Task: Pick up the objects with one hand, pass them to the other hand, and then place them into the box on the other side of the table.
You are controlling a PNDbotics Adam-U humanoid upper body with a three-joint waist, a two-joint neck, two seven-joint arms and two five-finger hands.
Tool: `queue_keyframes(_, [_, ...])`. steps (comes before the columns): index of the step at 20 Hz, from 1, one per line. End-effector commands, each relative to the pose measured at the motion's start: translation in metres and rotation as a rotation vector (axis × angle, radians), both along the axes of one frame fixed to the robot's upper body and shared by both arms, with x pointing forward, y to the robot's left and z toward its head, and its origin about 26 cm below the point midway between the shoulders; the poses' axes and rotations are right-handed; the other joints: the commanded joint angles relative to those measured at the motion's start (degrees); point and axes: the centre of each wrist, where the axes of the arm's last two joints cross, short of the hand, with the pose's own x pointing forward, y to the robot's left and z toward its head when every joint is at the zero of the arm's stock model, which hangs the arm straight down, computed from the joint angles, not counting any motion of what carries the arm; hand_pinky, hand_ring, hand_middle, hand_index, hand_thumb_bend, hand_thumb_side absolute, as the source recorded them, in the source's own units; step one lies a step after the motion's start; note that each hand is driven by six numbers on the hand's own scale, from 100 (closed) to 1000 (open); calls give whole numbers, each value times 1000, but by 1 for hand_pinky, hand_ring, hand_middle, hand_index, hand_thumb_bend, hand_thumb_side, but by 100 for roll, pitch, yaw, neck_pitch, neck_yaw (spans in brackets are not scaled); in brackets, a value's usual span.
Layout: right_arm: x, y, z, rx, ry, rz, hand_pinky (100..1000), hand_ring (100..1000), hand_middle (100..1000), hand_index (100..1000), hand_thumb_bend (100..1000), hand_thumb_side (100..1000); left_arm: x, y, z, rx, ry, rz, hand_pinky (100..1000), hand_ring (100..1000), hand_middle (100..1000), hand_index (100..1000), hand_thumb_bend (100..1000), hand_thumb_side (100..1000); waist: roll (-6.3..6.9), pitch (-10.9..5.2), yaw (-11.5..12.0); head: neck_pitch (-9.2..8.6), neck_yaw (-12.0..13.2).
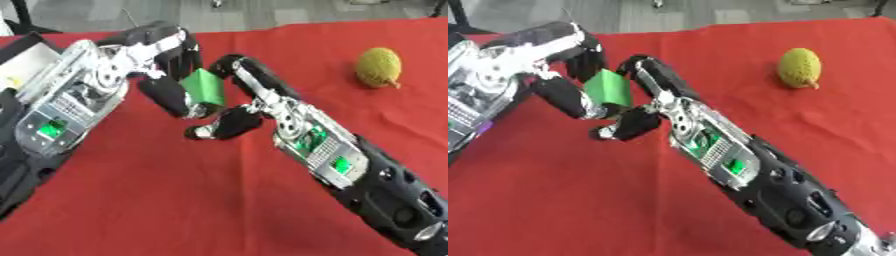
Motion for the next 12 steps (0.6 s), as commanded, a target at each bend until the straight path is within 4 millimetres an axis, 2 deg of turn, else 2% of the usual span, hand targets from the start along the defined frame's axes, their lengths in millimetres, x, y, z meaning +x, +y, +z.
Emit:
queue_keyframes(1, [-7, 4, 9, -9, -68, 40, 853, 866, 840, 867, 819, 310, 1, 3, 11, 13, -21, 24, 556, 477, 398, 401, 365, 100, 62, -217, -11, -6, 2])
queue_keyframes(2, [-7, 4, 9, -13, -82, 35, 855, 868, 841, 868, 817, 334, 1, 3, 11, 17, -19, 24, 555, 476, 398, 402, 368, 100, 63, -217, -12, -6, 2])
queue_keyframes(12, [-4, 2, 5, -51, -125, -31, 861, 878, 851, 877, 817, 347, -1, 7, 12, 48, 8, 16, 547, 473, 394, 404, 364, 100, 72, -217, -8, -6, -5])
